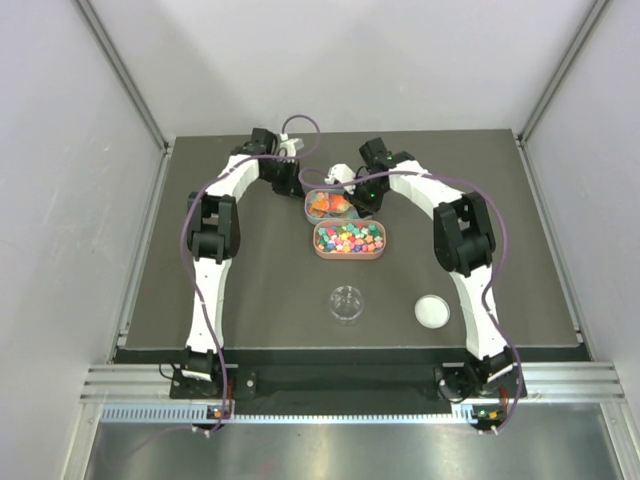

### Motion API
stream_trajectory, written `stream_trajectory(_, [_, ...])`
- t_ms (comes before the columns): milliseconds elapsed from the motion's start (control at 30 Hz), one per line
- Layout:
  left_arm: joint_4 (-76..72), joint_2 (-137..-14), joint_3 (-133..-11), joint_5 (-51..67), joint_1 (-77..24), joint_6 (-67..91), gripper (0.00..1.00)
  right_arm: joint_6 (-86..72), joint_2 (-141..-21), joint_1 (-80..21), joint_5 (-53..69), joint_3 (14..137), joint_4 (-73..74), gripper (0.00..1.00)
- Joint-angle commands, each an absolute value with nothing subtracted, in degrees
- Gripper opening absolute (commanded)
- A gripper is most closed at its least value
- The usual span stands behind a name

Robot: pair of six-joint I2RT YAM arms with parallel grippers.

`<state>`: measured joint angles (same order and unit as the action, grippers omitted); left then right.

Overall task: Pack the candies
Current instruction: Scoop the fake candies from the storage box.

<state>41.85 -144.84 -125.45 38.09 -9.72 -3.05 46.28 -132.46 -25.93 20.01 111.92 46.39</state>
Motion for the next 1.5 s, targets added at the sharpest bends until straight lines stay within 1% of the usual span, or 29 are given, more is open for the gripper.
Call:
stream_trajectory(0, [43.16,-139.75,-126.56,39.11,-9.05,-4.83,0.09,46.05,-129.03,-25.75,22.15,110.13,43.77,0.0])
stream_trajectory(100, [43.42,-139.66,-126.56,38.85,-9.05,-5.19,0.11,46.93,-127.97,-25.75,21.97,108.64,43.33,0.0])
stream_trajectory(800, [45.09,-138.52,-126.65,34.89,-8.7,-8.0,0.11,46.67,-121.2,-24.52,24.34,102.48,39.29,0.0])
stream_trajectory(1033, [46.49,-137.29,-125.42,33.84,-7.56,-9.93,0.11,43.95,-117.17,-23.47,27.68,95.9,32.8,0.0])
stream_trajectory(1333, [49.22,-134.12,-123.14,29.62,-6.68,-13.27,0.1,41.05,-114.52,-22.85,32.16,94.13,27.95,0.0])
stream_trajectory(1467, [49.66,-132.98,-122.52,27.6,-6.5,-14.5,0.09,40.34,-112.24,-22.5,33.31,90.8,24.97,0.0])
